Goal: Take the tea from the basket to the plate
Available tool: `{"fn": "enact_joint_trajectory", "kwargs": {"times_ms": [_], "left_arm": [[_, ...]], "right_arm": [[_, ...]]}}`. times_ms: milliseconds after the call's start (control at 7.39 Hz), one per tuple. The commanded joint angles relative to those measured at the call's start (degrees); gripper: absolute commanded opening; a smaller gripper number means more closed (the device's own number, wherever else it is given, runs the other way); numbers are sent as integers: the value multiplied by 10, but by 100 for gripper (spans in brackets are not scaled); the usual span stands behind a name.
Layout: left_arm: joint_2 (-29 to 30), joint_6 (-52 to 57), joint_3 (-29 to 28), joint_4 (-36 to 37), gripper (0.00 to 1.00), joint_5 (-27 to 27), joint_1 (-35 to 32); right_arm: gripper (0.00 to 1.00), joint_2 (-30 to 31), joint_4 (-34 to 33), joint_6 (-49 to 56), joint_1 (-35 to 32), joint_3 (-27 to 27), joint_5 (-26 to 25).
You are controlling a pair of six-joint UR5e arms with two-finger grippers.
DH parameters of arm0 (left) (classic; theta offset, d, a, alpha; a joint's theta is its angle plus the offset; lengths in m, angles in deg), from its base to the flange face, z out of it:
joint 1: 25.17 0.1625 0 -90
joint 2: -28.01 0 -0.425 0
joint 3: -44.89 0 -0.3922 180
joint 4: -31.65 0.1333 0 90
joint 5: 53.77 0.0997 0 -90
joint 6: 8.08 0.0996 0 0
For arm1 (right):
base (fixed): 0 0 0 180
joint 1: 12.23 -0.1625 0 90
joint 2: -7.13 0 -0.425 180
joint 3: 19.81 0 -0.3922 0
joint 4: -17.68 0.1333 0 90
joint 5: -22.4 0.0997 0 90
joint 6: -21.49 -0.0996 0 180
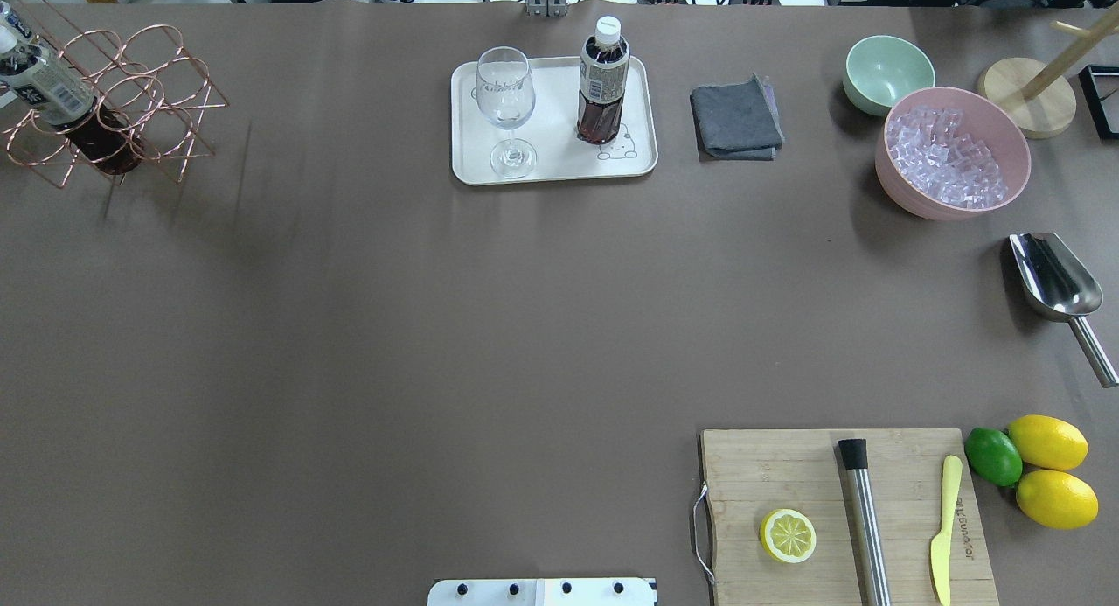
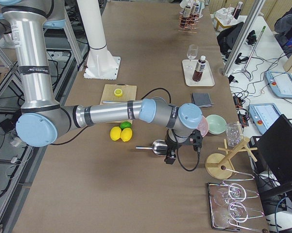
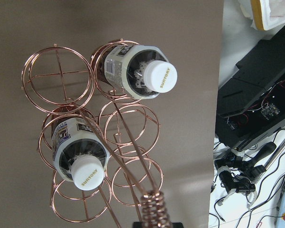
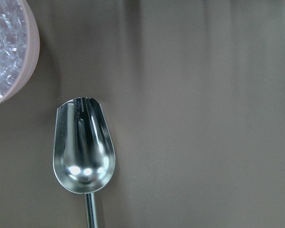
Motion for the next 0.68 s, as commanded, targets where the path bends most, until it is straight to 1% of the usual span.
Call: {"fn": "enact_joint_trajectory", "kwargs": {"times_ms": [0,541], "left_arm": [[0,0,-14,-17,0,0,0],[1,4,-25,-18,0,2,5]], "right_arm": [[99,1,1,-1,0,0,2],[99,1,1,0,0,0,3]]}}
